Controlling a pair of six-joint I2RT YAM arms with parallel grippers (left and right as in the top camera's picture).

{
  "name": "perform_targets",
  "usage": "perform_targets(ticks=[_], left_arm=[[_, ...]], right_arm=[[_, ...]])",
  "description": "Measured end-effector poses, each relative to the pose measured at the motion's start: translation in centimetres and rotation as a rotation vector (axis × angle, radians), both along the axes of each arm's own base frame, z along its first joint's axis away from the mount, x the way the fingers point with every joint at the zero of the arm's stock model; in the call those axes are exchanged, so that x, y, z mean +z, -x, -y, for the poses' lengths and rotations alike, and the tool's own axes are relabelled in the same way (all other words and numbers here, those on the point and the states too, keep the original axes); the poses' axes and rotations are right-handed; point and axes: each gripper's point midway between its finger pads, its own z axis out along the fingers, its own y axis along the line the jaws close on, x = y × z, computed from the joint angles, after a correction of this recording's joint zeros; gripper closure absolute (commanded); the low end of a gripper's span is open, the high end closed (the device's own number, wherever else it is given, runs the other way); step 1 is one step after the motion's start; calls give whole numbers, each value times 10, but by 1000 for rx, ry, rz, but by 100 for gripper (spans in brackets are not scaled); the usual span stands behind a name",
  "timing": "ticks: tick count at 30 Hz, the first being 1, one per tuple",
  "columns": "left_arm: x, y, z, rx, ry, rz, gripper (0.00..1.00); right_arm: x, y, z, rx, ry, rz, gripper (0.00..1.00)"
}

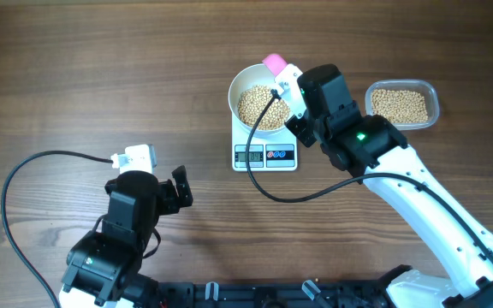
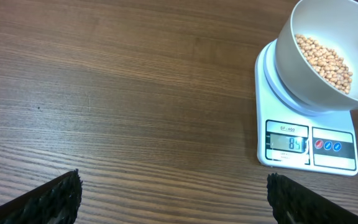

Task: Scoop item into bowl and weigh 150g on scale
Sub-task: 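Move the empty scoop back right over the soybean tub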

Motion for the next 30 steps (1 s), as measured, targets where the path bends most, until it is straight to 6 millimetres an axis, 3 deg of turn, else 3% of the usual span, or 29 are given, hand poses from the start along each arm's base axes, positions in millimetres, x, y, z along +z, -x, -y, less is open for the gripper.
perform_targets(ticks=[4,6,8,9,12,13,16,20,30], left_arm=[[0,0,0,0,0,-1,0],[-1,1,0,0,-3,-7,0],[-2,1,0,0,-4,-10,0],[-2,1,0,0,-4,-11,0],[-2,1,0,0,-4,-11,0],[-2,1,0,0,-4,-11,0],[-2,1,0,0,-4,-11,0],[-2,1,0,0,-4,-10,0],[-2,1,0,0,-4,-11,0]], right_arm=[[-1,2,-4,-21,-57,-24,96],[-2,1,-3,-67,-190,-87,96],[-3,-4,10,-128,-318,-155,96],[-4,-7,22,-166,-366,-183,96],[-4,-19,86,-337,-486,-229,96],[-3,-20,120,-431,-516,-232,96],[-7,-10,192,-631,-550,-241,96],[-15,12,245,-806,-580,-275,96],[-32,28,270,-787,-317,-281,96]])
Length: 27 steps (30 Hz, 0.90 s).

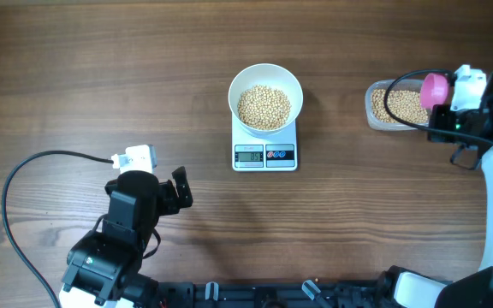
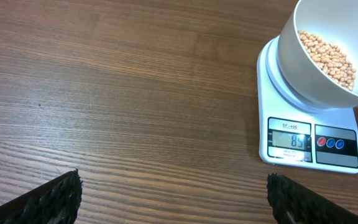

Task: Scoop item into bowl and weigh 150g on scale
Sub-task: 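Move the empty scoop back right over the soybean tub, then dip the pink scoop into the soybeans with the right gripper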

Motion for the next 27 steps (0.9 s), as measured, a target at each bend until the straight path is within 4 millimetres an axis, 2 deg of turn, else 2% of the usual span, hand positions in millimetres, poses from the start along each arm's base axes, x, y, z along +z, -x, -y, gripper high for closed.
perform_targets(ticks=[4,9,19,27], left_arm=[[0,0,0,0,0,0,0],[0,0,0,0,0,0,0],[0,0,0,0,0,0,0],[0,0,0,0,0,0,0]], right_arm=[[-2,-3,-8,30,90,-21,96],[-7,-2,-5,10,195,-71,96],[-43,-4,-5,-18,184,-183,96],[-60,-5,-6,-31,182,-233,96]])
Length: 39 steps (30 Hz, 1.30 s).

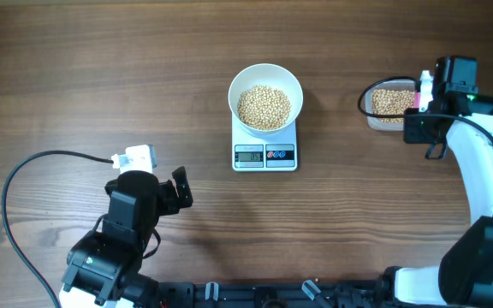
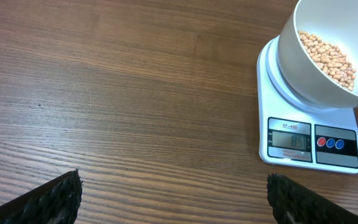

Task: Scoop item into bowl and weigh 150g on scale
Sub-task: 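Dip the pink scoop into the soybeans with the right gripper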

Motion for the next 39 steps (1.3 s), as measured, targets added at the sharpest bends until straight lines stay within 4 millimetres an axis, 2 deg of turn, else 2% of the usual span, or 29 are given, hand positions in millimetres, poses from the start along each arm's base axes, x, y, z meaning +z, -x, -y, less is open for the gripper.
perform_targets(ticks=[3,12,24,29,35,39], left_arm=[[0,0,0,0,0,0,0],[0,0,0,0,0,0,0],[0,0,0,0,0,0,0],[0,0,0,0,0,0,0],[0,0,0,0,0,0,0],[0,0,0,0,0,0,0]], right_arm=[[-8,-1,-8,11,-39,-14,96],[-12,-4,-35,44,-172,-7,96],[-10,-10,-52,74,-269,22,96],[-11,-11,-55,76,-307,26,96],[-6,-13,-39,-1,-477,87,96],[-3,-13,-42,-3,-526,101,96]])
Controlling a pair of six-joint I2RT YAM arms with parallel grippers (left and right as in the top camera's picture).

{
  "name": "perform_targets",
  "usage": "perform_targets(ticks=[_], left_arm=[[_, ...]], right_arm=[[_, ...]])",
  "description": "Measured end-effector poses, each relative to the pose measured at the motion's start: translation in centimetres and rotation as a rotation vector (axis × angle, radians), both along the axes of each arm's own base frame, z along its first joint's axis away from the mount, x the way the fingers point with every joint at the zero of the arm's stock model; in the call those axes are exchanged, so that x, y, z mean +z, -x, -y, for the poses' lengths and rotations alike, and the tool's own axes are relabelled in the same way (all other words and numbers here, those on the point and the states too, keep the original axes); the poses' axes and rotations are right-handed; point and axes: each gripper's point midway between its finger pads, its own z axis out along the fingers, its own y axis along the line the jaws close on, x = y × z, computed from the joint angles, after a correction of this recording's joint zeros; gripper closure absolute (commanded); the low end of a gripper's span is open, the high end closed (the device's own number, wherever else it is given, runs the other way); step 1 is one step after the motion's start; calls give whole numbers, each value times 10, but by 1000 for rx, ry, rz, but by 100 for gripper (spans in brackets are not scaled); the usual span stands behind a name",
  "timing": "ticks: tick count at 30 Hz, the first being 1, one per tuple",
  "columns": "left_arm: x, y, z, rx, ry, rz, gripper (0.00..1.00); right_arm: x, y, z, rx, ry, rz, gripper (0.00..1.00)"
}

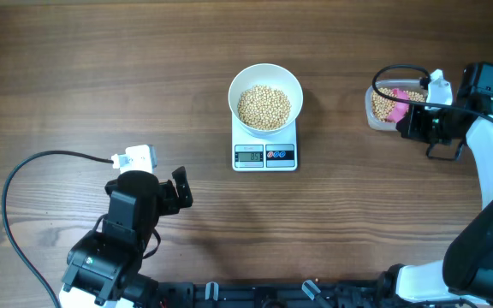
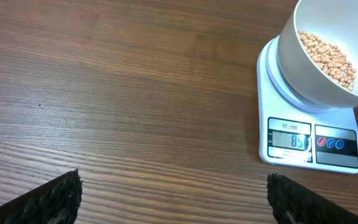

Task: Scoop item into bowl and weigh 150g on scale
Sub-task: 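Dip the pink scoop into the soybeans with the right gripper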

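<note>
A white bowl (image 1: 265, 94) (image 2: 328, 53) partly filled with tan beans stands on the white digital scale (image 1: 265, 155) (image 2: 309, 143), whose display reads about 85. At the right, a clear container (image 1: 385, 96) holds more beans. My right gripper (image 1: 412, 117) is shut on the pink scoop (image 1: 397, 112), whose cup lies in the container's beans. My left gripper (image 1: 182, 188) (image 2: 173, 202) hangs open over bare wood at the lower left, left of the scale, with nothing between its fingertips (image 2: 58, 196).
The wooden table (image 1: 101, 68) carries only the scale and the container. A black cable loops across the lower left by the left arm (image 1: 114, 235). The right arm runs along the right edge.
The right wrist has turned at the container, and the pink scoop now shows lower, lying in the beans. The left arm, bowl and scale stay as they were.
First the right gripper held the pink scoop at the bowl's rim, with the scale near 85. Then it was away at the right, scoop over the container. After that it stood at the container's right end, and now the scoop lies in the beans.
</note>
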Motion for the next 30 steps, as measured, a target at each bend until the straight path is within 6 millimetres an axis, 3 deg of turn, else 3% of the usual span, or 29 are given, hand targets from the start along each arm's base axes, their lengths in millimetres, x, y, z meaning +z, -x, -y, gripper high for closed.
perform_targets(ticks=[10,23,30], left_arm=[[0,0,0,0,0,0,0],[0,0,0,0,0,0,0],[0,0,0,0,0,0,0]], right_arm=[[-11,-2,-13,18,-108,-24,96],[1,-2,6,-70,-289,32,96],[-6,0,12,-95,-319,18,96]])
